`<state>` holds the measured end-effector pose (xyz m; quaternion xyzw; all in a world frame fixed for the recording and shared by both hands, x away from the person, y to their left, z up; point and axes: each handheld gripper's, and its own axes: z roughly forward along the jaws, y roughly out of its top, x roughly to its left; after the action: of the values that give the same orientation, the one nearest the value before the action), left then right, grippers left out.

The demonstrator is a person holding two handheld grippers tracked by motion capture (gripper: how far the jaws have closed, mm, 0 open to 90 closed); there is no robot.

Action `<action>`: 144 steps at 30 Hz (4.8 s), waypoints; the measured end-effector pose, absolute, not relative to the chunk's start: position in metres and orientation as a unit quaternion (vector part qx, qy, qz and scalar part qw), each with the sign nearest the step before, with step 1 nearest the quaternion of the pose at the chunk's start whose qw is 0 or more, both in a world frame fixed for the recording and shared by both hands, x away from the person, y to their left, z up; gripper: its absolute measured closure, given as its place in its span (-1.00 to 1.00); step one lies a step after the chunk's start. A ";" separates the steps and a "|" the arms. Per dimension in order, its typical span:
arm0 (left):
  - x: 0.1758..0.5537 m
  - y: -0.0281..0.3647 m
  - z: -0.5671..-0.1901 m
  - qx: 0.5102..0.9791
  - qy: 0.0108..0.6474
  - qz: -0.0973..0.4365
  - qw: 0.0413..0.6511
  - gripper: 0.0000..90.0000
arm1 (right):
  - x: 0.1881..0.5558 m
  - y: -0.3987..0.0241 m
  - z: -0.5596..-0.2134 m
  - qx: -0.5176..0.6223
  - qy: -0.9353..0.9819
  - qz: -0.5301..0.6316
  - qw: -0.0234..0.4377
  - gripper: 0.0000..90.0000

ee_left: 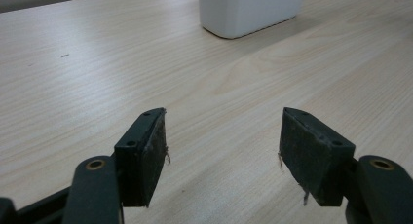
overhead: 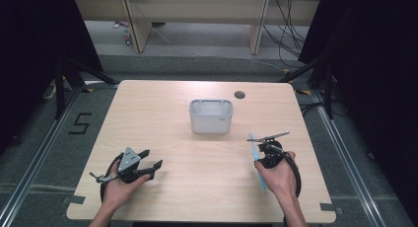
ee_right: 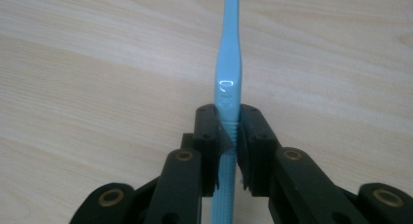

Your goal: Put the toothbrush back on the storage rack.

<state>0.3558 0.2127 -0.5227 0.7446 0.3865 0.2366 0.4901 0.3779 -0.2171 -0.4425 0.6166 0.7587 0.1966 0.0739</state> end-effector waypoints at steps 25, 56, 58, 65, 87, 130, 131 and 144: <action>0.355 0.212 -0.523 0.745 0.387 0.237 0.489 -0.25 | 0.362 -0.231 -0.448 0.484 0.759 0.403 0.163 0.76; 0.354 0.214 -0.522 0.738 0.395 0.239 0.492 -0.24 | 0.358 -0.234 -0.448 0.446 0.700 0.511 0.223 0.76; 0.354 0.214 -0.523 0.736 0.394 0.238 0.496 -0.24 | 0.358 -0.234 -0.446 0.446 0.692 0.521 0.226 0.76; 0.353 0.213 -0.523 0.735 0.394 0.242 0.496 -0.23 | 0.360 -0.234 -0.441 0.443 0.676 0.532 0.253 0.76; 0.352 0.213 -0.522 0.734 0.398 0.242 0.494 -0.22 | 0.369 -0.230 -0.426 0.446 0.640 0.563 0.273 0.76; 0.352 0.212 -0.523 0.735 0.395 0.243 0.495 -0.21 | 0.392 -0.220 -0.417 0.435 0.626 0.579 0.288 0.76; 0.352 0.212 -0.523 0.735 0.395 0.243 0.495 -0.21 | 0.392 -0.219 -0.417 0.440 0.622 0.583 0.282 0.76; 0.352 0.212 -0.523 0.735 0.395 0.244 0.495 -0.21 | 0.397 -0.219 -0.414 0.437 0.625 0.578 0.290 0.76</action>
<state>0.3518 0.2119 -0.5226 0.7345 0.3946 0.2438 0.4953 0.3969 -0.2191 -0.4136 0.4372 0.6254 0.5775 0.2900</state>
